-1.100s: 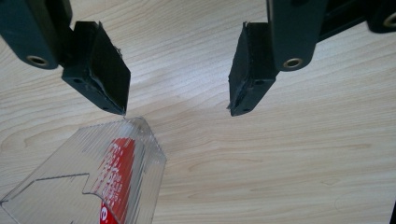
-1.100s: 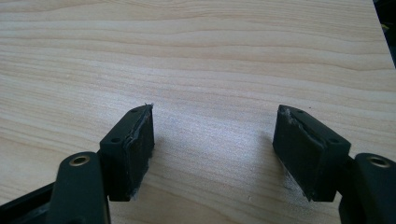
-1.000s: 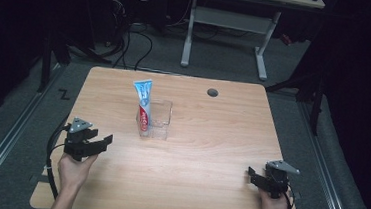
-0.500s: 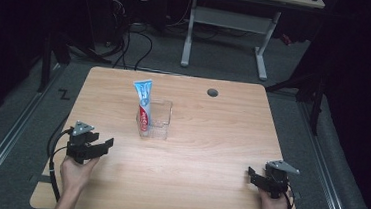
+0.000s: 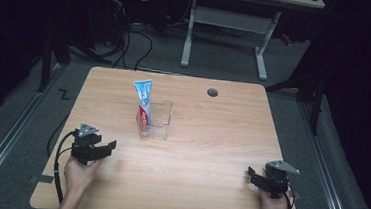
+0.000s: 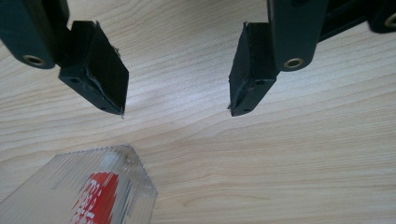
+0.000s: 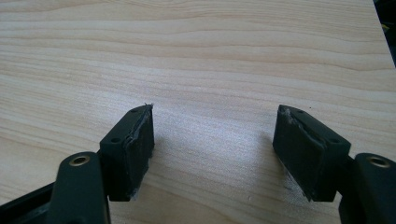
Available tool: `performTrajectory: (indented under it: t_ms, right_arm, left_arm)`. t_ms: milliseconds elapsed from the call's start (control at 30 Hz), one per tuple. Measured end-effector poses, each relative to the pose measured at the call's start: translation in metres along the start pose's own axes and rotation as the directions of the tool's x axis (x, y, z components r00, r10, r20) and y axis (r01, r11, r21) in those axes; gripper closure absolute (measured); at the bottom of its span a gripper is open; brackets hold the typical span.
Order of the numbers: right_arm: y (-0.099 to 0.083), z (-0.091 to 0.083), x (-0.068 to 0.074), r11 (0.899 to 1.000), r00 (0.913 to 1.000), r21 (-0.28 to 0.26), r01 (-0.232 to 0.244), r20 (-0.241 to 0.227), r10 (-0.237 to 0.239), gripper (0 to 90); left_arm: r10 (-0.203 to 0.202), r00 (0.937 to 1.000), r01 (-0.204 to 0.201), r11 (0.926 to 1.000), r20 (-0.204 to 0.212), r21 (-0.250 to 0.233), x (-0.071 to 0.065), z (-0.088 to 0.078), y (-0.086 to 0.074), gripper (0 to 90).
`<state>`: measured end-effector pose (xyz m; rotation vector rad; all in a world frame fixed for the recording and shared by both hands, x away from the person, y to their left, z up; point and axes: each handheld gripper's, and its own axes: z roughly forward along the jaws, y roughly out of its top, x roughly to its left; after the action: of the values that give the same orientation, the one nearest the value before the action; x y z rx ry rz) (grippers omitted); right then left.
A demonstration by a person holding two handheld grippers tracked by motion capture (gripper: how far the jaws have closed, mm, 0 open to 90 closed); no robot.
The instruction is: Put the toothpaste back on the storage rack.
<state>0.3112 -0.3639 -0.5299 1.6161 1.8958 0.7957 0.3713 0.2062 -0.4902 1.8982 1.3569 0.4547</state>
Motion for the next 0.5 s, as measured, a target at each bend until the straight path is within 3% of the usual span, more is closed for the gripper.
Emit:
performTrajectory:
  t_ms: [500]
  right_arm:
    - [0.0, 0.0, 0.0, 1.0, 1.0, 0.0, 0.001, 0.0, -0.001, 29.4]
  left_arm:
    - [0.008, 0.9994, -0.007, 0.9998, -0.035, 0.021, 0.001, 0.012, -0.008, 38.2]
